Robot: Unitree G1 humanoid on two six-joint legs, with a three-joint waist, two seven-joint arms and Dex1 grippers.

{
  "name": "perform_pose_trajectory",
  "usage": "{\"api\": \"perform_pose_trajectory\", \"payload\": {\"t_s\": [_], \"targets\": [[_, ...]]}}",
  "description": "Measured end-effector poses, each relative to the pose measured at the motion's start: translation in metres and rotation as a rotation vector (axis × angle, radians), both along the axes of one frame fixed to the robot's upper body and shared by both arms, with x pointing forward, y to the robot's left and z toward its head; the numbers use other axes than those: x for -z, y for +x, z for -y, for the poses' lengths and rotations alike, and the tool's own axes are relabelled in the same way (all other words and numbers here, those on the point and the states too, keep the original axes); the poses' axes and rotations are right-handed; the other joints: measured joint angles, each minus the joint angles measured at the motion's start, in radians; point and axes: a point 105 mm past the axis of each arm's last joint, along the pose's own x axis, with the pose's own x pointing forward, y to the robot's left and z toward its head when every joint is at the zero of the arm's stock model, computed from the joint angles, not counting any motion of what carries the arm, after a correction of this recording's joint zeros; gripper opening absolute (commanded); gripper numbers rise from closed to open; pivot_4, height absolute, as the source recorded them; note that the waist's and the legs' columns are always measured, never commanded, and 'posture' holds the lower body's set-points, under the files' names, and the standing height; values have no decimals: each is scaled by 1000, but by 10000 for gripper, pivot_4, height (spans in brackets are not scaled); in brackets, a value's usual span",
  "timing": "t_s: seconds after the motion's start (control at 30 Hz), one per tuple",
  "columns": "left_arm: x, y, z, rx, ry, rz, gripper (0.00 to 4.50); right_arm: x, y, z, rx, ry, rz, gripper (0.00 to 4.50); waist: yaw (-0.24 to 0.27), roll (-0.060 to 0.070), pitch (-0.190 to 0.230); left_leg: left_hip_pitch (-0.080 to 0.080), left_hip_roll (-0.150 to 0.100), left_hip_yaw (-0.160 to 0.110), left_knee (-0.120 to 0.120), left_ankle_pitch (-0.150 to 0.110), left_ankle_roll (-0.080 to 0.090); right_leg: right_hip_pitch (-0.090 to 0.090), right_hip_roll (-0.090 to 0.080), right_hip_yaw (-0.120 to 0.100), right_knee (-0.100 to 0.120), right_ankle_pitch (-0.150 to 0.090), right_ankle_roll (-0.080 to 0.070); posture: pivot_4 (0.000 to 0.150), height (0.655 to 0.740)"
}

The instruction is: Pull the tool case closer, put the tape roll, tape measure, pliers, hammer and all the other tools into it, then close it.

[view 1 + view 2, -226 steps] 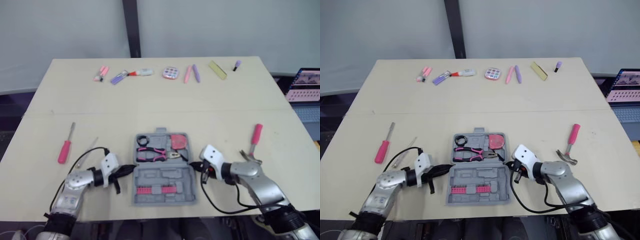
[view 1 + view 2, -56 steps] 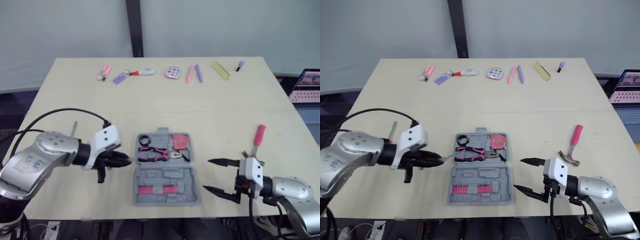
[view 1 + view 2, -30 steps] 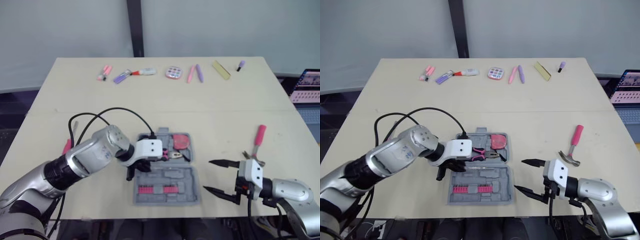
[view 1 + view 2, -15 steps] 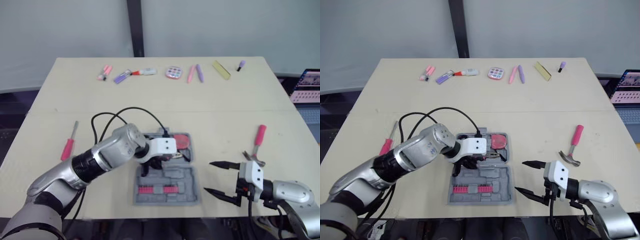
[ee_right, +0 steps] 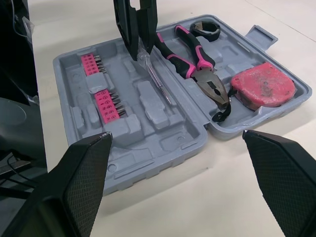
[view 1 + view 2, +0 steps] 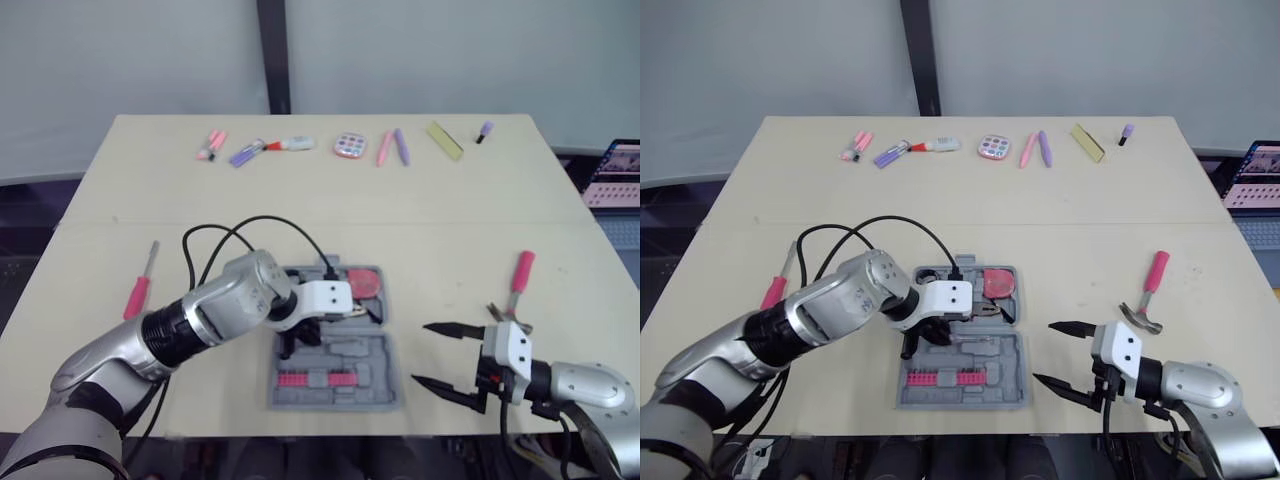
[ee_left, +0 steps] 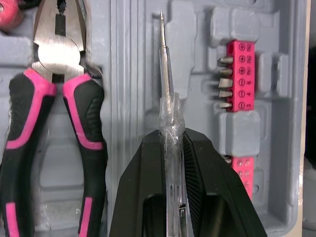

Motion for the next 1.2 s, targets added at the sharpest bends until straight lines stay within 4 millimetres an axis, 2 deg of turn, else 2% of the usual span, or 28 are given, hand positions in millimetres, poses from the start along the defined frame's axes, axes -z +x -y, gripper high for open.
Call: {"api": "perform_pose_trajectory", "payload": {"t_s": [0.33,1.2], "targets": [[1,0,5,5,-11,3,217,0,-1,-1,1,-1,-7,45000,-1,0,0,0,0,0,0,0,0,0,0,0,0,0,0,1500,7400],[4,6,3,-3,-3,11,217,-1,1,-1,15,0,-1,45000,-1,0,0,0,0,0,0,0,0,0,0,0,1,0,0,1500,7400]]}}
